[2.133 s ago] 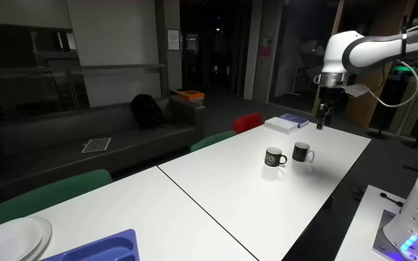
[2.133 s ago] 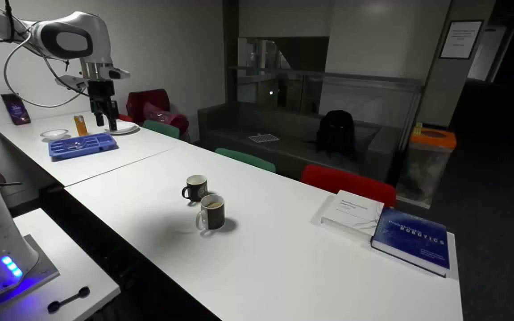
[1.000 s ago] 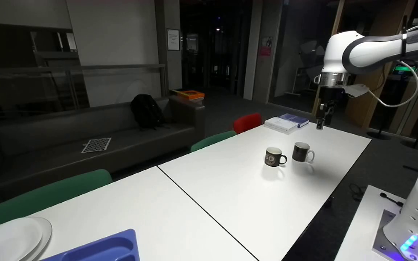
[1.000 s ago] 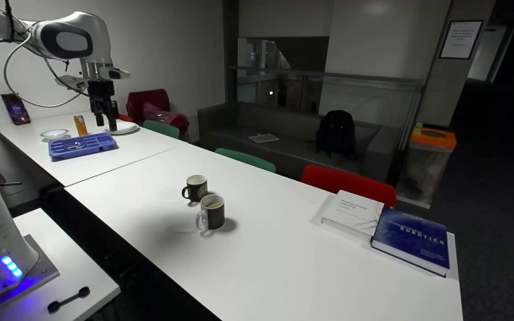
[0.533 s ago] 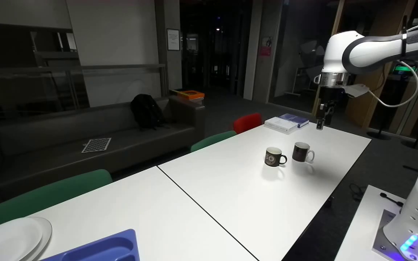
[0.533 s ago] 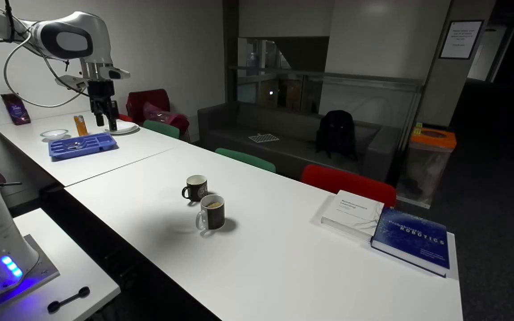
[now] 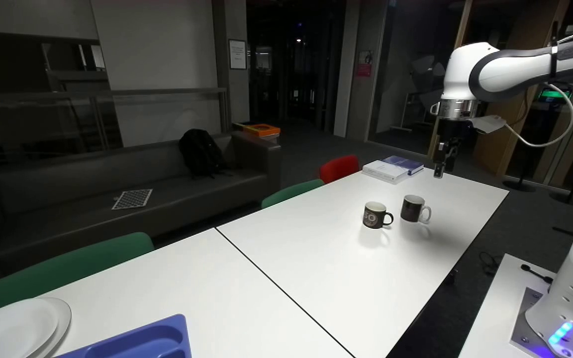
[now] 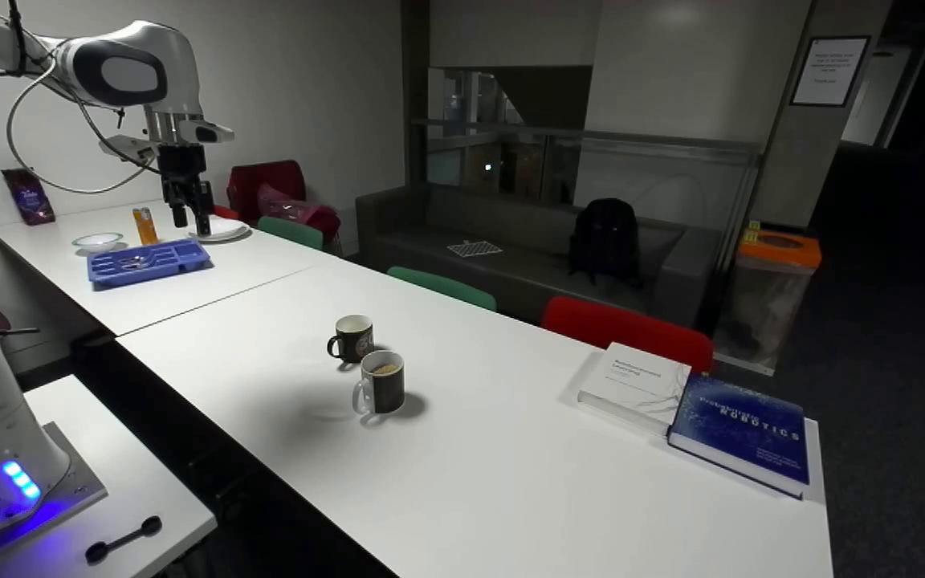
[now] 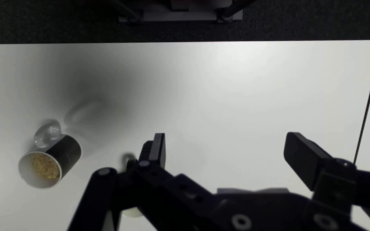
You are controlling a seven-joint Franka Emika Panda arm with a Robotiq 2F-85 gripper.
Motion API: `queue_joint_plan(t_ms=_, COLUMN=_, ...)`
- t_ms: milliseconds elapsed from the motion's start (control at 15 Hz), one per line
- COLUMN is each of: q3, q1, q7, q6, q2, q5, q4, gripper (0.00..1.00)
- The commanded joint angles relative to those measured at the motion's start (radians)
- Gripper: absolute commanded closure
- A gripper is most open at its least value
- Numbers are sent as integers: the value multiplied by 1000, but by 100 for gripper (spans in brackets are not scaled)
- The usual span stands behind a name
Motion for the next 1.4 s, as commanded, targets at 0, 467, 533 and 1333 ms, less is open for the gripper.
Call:
queue_joint_plan(t_ms=0, q3=3, q1=-4, q7=-2, q6=-2, q2=0, q5=2, q4=2, gripper=0)
queue_joint_plan(t_ms=467, q3=3, q1=-4, q7=-2, q6=-2, q2=0, q5=2, q4=2, gripper=0)
queue_joint_plan(t_ms=533, q3=3, q1=-4, q7=-2, q6=-2, q2=0, q5=2, q4=2, gripper=0)
queue_joint_plan(t_ms=1333, q3=32, q1=5, q7=29, q6=112, q2=-38, q5=7, q4=-75, gripper=0)
